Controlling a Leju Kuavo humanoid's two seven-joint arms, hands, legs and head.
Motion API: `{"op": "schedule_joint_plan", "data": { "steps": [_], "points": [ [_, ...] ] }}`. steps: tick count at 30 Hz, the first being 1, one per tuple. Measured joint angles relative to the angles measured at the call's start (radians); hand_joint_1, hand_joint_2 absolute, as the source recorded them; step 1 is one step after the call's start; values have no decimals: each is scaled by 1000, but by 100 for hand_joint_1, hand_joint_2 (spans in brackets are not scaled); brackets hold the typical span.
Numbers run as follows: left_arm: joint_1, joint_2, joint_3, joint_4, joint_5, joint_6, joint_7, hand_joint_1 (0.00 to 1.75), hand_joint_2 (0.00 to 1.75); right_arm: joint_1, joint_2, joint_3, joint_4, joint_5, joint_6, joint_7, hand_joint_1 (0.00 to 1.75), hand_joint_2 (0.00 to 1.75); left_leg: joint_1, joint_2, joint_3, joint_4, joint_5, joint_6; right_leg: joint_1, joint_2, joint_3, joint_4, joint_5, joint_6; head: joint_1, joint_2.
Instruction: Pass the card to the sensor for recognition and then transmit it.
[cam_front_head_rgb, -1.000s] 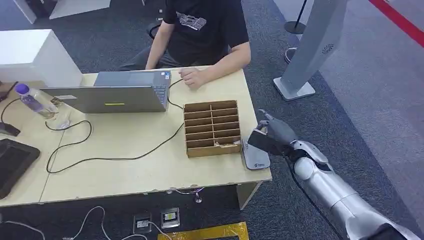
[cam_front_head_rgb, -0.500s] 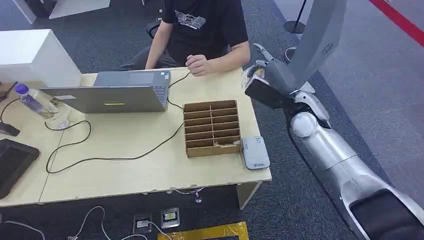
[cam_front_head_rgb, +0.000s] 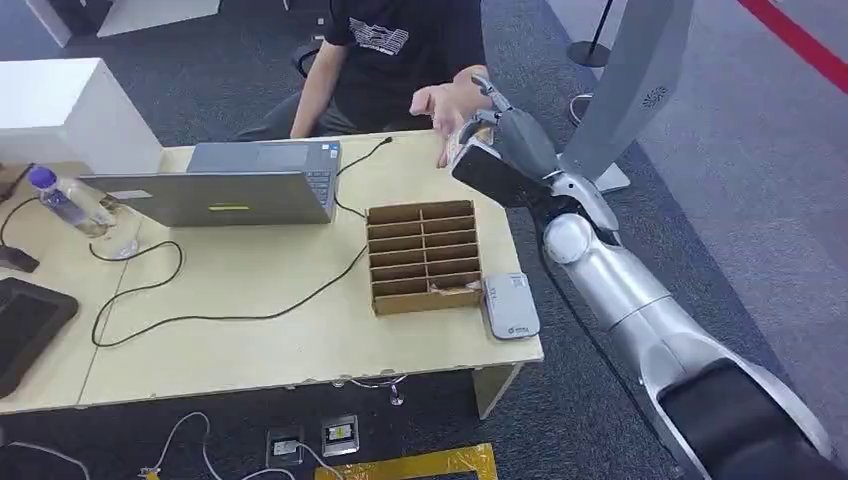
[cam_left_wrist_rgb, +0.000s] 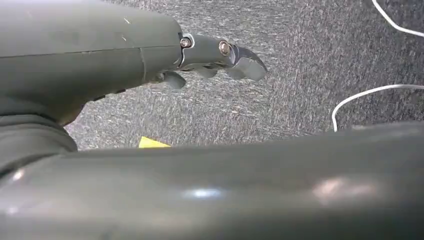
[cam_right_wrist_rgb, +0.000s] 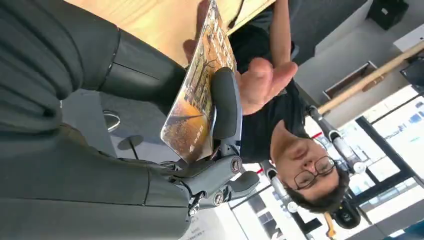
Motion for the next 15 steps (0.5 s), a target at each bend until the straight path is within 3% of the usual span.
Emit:
{"op": "schedule_joint_plan", "data": {
  "steps": [5,9,15],
  "points": [
    [0,0,0,0,-2,5,0,0,0,-2,11,0,19,0,0,-1,175,175,0,0,0,0,0,0,0,0,0,0,0,0,0,0],
    [0,0,-2,0,-7,58,-1,0,0,-8,30,-1,46,-14,16,2,175,175,0,0,0,0,0,0,0,1,-1,1,0,0,0,0],
    [1,-1,-12,0,-10,22,0,0,0,5,72,0,113,-25,11,-11,175,175,0,0,0,0,0,0,0,1,-1,1,0,0,0,0]
  ]
}}
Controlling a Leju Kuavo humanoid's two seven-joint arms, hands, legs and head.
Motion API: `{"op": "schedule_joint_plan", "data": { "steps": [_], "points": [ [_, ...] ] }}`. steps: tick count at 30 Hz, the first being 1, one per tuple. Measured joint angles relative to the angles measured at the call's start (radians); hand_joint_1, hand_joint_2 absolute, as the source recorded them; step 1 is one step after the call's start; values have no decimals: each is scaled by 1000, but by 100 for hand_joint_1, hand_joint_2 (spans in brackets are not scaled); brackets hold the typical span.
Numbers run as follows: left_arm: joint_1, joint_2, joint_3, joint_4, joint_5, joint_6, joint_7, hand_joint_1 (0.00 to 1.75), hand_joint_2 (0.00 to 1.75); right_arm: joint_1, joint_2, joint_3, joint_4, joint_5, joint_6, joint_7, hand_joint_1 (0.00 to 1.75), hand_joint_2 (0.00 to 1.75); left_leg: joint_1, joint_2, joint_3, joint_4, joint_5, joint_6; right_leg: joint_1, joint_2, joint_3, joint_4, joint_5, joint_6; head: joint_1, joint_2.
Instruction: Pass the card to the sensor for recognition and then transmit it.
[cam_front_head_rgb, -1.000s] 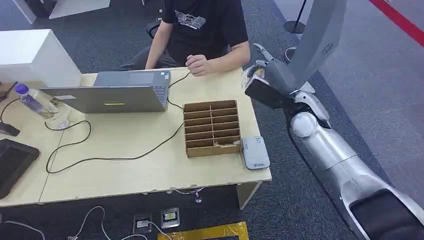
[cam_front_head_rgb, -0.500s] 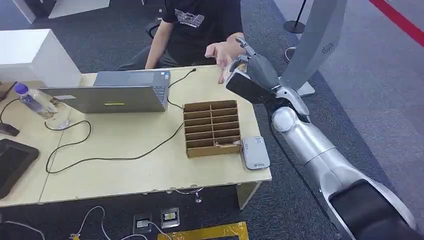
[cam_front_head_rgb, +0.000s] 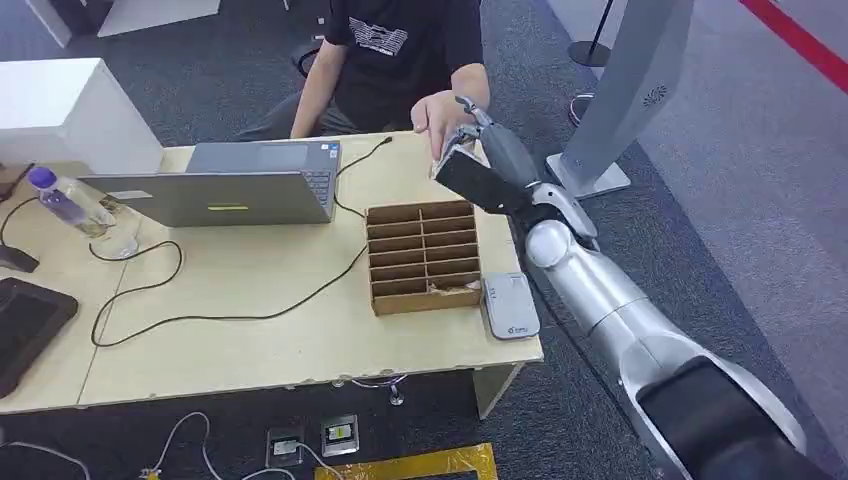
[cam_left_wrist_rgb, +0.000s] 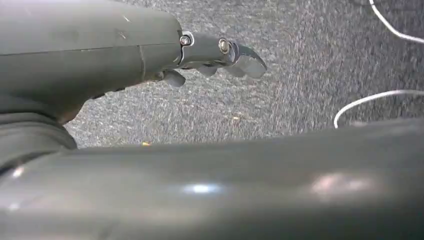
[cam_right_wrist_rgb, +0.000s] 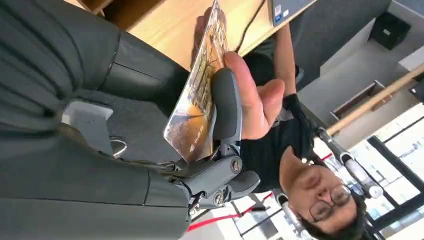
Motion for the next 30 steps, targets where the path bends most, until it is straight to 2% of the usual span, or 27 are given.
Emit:
{"op": "schedule_joint_plan", "data": {
  "steps": [1,2,3,7,8,13,17,23,28,29,30],
  "points": [
    [0,0,-4,0,0,-2,0,0,0,6,6,0,10,3,-5,0,175,175,0,0,0,0,0,0,0,0,0,0,0,0,0,0],
    [1,-1,-5,0,0,-2,0,0,0,12,13,1,20,6,-11,0,154,175,0,0,0,0,0,0,0,0,0,0,0,0,0,0],
    [1,-3,-5,0,0,-2,0,0,0,17,17,2,28,11,-15,0,2,175,0,0,0,0,0,0,0,0,0,0,0,0,0,0],
    [3,-6,-6,0,0,-2,7,0,0,23,31,9,56,26,-24,3,0,175,0,0,0,0,0,0,0,0,0,0,0,0,0,0],
    [3,-6,-6,0,1,-2,8,0,0,23,33,10,61,29,-27,4,0,0,0,0,0,0,0,0,0,0,0,0,0,0,0,0],
    [1,-6,-10,0,-3,-13,16,0,0,23,33,10,79,33,-28,37,0,0,0,0,0,0,0,0,0,0,0,0,0,0,0,0],
    [-3,-7,-12,0,-8,-22,18,0,0,24,31,9,89,-4,57,49,0,0,0,0,0,0,0,0,0,0,0,0,0,0,0,0],
    [-1,-7,-12,0,-3,-21,18,0,0,25,34,12,75,-9,66,57,0,0,0,0,0,0,0,0,0,0,0,0,0,0,0,0],
    [7,-7,-12,0,4,-22,15,0,0,34,35,6,28,-175,155,135,0,0,0,0,0,0,0,0,0,0,0,0,0,0,0,0],
    [9,-7,-12,0,8,-23,12,0,0,39,35,2,11,-207,159,157,0,175,0,0,0,0,0,0,0,0,-1,0,0,0,0,0],
    [13,-6,-12,0,11,-22,10,0,0,47,34,-4,-10,-236,161,175,0,175,0,0,0,0,0,0,0,1,-1,0,0,0,0,0]
  ]
}}
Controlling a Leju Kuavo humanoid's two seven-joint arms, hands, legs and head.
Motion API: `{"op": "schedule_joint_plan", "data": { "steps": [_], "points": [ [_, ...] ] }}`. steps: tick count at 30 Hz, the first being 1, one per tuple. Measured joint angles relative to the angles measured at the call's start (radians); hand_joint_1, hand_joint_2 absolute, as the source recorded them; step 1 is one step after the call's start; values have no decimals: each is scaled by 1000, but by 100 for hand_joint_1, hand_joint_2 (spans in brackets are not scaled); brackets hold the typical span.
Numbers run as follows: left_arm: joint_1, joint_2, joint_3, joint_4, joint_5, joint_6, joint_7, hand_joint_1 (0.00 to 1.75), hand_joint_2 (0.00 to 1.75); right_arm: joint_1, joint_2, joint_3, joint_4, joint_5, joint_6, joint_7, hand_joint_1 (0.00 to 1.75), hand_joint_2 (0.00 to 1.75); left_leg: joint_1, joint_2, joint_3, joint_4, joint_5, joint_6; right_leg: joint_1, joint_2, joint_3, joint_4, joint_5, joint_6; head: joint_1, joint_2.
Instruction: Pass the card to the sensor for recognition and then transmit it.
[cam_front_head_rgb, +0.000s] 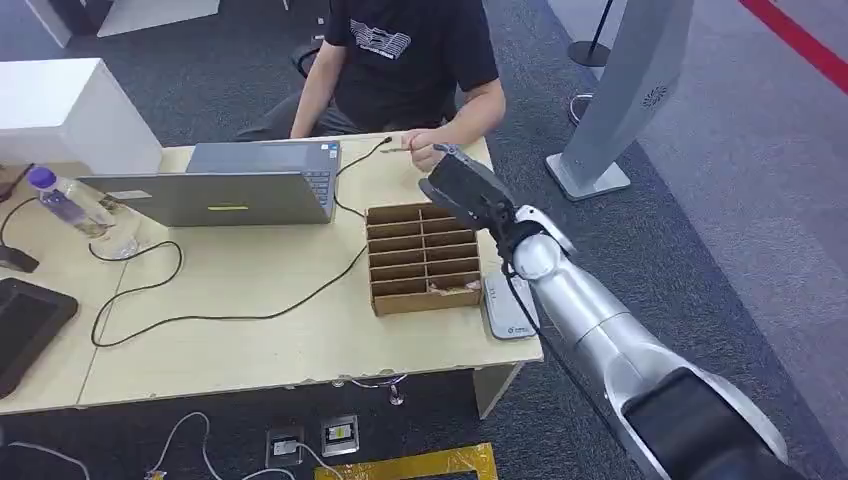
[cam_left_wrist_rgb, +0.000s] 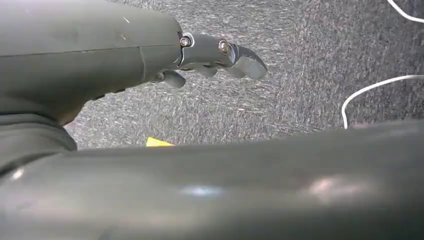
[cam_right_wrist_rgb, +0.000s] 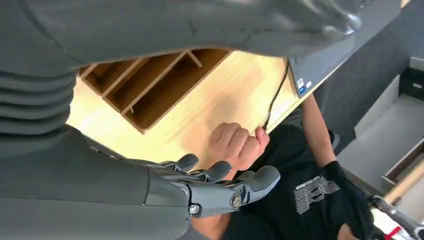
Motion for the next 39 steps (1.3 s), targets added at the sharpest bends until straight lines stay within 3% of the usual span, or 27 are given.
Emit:
{"op": "schedule_joint_plan", "data": {
  "steps": [5,8,10,17,23,28,35,39],
  "points": [
    [31,0,0,0,19,11,-7,0,0,40,-52,-3,-148,-2,-46,53,0,175,0,0,0,0,0,0,0,0,0,0,0,0,0,0],
    [41,1,0,0,31,7,-8,0,0,50,-92,-3,-249,-69,-1,205,0,175,0,0,0,0,0,0,0,0,0,-1,0,0,0,0],
    [45,3,1,0,42,4,-8,0,0,62,-118,-3,-307,-109,45,249,0,175,0,0,0,0,0,0,0,0,0,-1,0,0,0,0],
    [46,5,10,0,72,30,-8,0,0,70,-206,1,-508,51,-23,275,0,175,0,0,0,0,0,0,0,0,0,-1,0,0,0,0],
    [45,5,10,0,77,30,-14,0,0,123,-263,-3,-598,200,-43,317,0,175,0,0,0,0,0,0,0,0,0,-1,0,0,0,0],
    [46,8,12,0,88,49,-14,0,0,218,-332,-11,-664,535,-113,362,0,175,0,0,0,0,0,0,0,-2,1,-1,0,0,0,0],
    [46,11,27,0,92,57,-14,0,0,413,-409,-48,-798,965,-117,385,0,175,0,0,0,0,-1,-1,0,-1,0,-2,0,0,0,0],
    [45,11,28,0,86,57,-14,0,0,481,-423,-53,-852,1092,-122,380,0,175,1,0,0,0,-1,-1,1,0,0,-2,0,0,0,0]
  ]
}}
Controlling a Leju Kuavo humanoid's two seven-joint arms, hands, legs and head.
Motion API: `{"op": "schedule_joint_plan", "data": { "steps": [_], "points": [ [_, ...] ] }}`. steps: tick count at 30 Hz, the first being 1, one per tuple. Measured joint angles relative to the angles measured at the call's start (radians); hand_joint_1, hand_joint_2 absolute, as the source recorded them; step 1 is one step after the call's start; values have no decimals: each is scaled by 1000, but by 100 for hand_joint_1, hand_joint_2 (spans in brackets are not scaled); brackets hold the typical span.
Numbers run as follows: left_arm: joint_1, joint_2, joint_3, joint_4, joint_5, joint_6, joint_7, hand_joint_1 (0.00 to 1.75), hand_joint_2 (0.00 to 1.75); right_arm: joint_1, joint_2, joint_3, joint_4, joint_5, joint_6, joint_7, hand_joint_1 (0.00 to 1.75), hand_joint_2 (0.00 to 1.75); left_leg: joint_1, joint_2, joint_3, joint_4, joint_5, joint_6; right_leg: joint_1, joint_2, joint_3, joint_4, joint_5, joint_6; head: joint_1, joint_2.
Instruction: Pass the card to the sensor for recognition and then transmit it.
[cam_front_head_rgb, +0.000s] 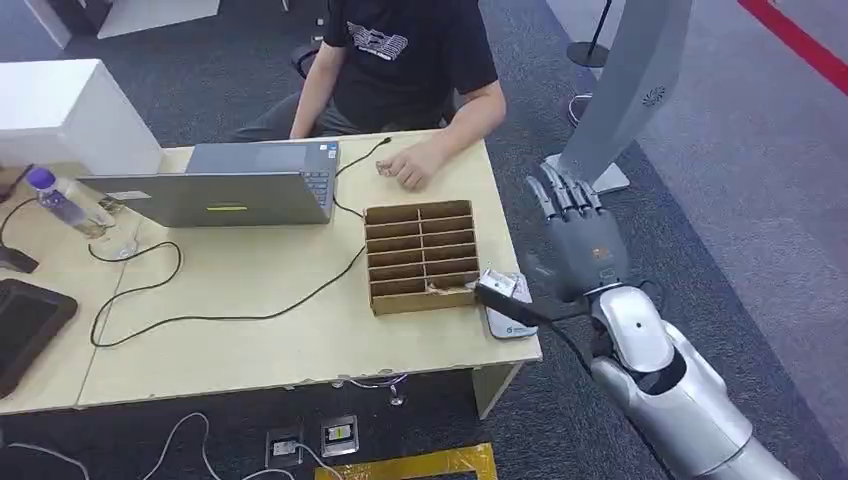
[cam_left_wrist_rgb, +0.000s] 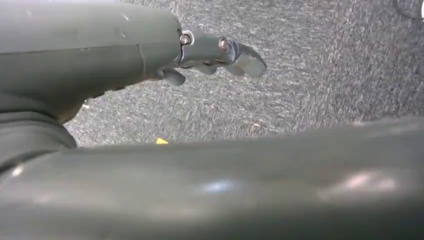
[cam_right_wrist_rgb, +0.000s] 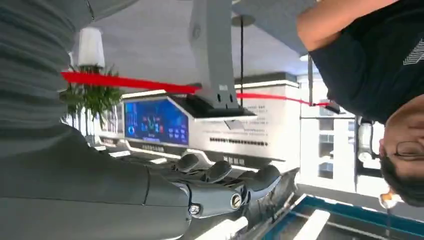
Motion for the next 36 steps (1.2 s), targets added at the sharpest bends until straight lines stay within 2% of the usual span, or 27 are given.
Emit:
{"op": "schedule_joint_plan", "data": {
  "steps": [4,12,17,26,36],
  "points": [
    [0,0,2,0,-4,0,0,0,0,41,-12,-2,-9,99,-29,-28,0,175,0,0,0,0,0,0,0,0,0,0,0,0,0,0],
    [0,-1,5,0,-6,5,0,0,0,94,-16,-2,-25,102,7,-24,0,175,0,0,0,0,0,0,0,0,0,0,0,0,0,0],
    [-1,-1,5,0,-10,3,0,0,0,114,-9,0,-29,58,47,1,0,175,0,0,-1,0,0,0,0,0,0,0,0,0,0,0],
    [-2,0,5,0,-23,-23,-1,0,0,114,43,-2,-47,-124,186,7,0,175,0,0,-1,0,0,0,0,0,0,0,0,0,0,0],
    [-2,1,4,0,-25,-26,-2,0,0,113,60,-2,-91,-160,211,16,0,175,0,0,-1,0,0,0,0,0,0,0,0,0,0,0]
  ]
}}
